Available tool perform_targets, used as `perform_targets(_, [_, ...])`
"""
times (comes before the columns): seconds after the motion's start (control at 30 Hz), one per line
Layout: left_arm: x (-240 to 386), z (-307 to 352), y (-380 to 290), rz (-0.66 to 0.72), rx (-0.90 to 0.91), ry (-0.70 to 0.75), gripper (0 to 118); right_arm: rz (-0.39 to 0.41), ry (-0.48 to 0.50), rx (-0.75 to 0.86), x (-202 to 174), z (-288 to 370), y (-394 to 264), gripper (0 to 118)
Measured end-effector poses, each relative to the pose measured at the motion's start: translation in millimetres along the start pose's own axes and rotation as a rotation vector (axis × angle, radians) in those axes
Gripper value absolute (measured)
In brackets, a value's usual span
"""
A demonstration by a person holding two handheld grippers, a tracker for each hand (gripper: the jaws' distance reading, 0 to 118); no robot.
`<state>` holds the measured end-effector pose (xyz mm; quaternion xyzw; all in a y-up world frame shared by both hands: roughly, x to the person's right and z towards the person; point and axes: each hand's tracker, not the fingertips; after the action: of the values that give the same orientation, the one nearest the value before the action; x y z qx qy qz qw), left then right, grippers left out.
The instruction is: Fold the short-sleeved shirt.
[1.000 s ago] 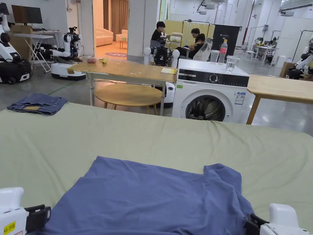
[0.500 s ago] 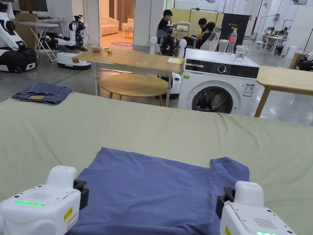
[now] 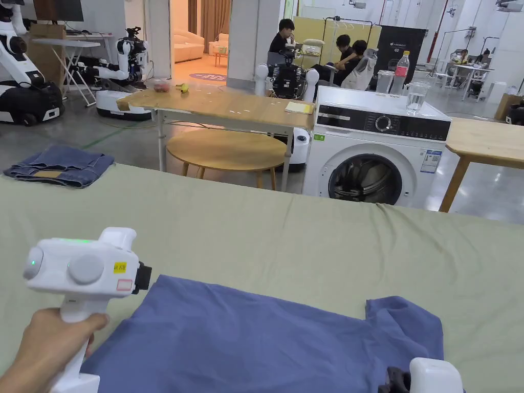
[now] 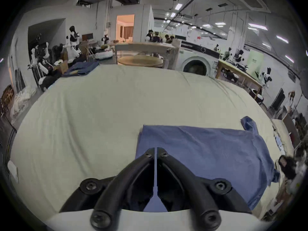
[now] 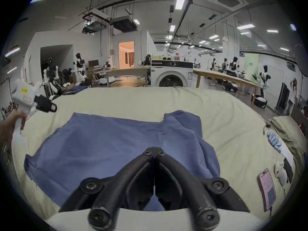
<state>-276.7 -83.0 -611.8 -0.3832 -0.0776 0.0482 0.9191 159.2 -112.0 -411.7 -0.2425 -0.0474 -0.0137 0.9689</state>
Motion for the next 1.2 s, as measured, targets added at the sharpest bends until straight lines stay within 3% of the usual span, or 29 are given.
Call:
perform_targets(0.07, [-6.4,-27.2,23.5,0.013,-0.052,0.001,0,0.003,-0.007,-0.015,3.7,-10.3,-0.3,0])
perform_targets(0.13, [-8.4,-51.8,40.1,0.023,-0.124,-0.018,34,0.005,-0.019,-0.033,7.0,-19.2,0.0,0])
perform_targets(0.17, [-10.1,-65.3,46.4,0.034,-0.157,-0.035,45,0.005,-0.023,-0.043,8.9,-23.4,-0.3,0])
perform_targets(0.3, [-12.0,-110.5,55.7,0.060,-0.251,-0.002,65,0.002,-0.040,-0.068,16.5,-34.4,-3.2,0])
perform_targets(0.43, [-7.1,-149.9,42.1,0.025,-0.395,0.042,65,-0.001,-0.061,-0.088,24.8,-37.7,-7.8,0])
perform_targets(0.53, [8.3,-145.0,42.5,-0.073,-0.334,0.096,62,-0.005,-0.075,-0.099,33.6,-35.4,-10.6,0])
perform_targets(0.57, [13.6,-145.6,41.7,-0.080,-0.347,0.116,55,-0.008,-0.081,-0.101,36.1,-34.5,-10.9,0])
perform_targets(0.67, [25.1,-142.0,36.8,-0.139,-0.300,0.113,0,-0.035,-0.094,-0.107,47.1,-30.4,-10.4,0])
perform_targets(0.9, [32.1,-99.3,27.0,-0.172,-0.209,0.104,0,-0.104,-0.121,-0.133,93.8,-29.4,16.4,2])
perform_targets(0.93, [27.1,-90.6,27.7,-0.170,-0.192,0.103,0,-0.109,-0.130,-0.141,102.7,-33.1,22.7,11])
perform_targets(1.0, [24.2,-68.7,26.0,-0.177,-0.163,0.074,0,-0.115,-0.142,-0.217,119.8,-48.0,36.7,41])
perform_targets(1.03, [22.4,-58.3,25.2,-0.179,-0.150,0.080,0,-0.129,-0.130,-0.223,127.2,-55.2,42.5,48])
perform_targets(1.2, [6.5,-23.5,21.0,-0.136,-0.081,0.083,0,-0.123,-0.066,-0.359,145.9,-107.6,62.0,51])
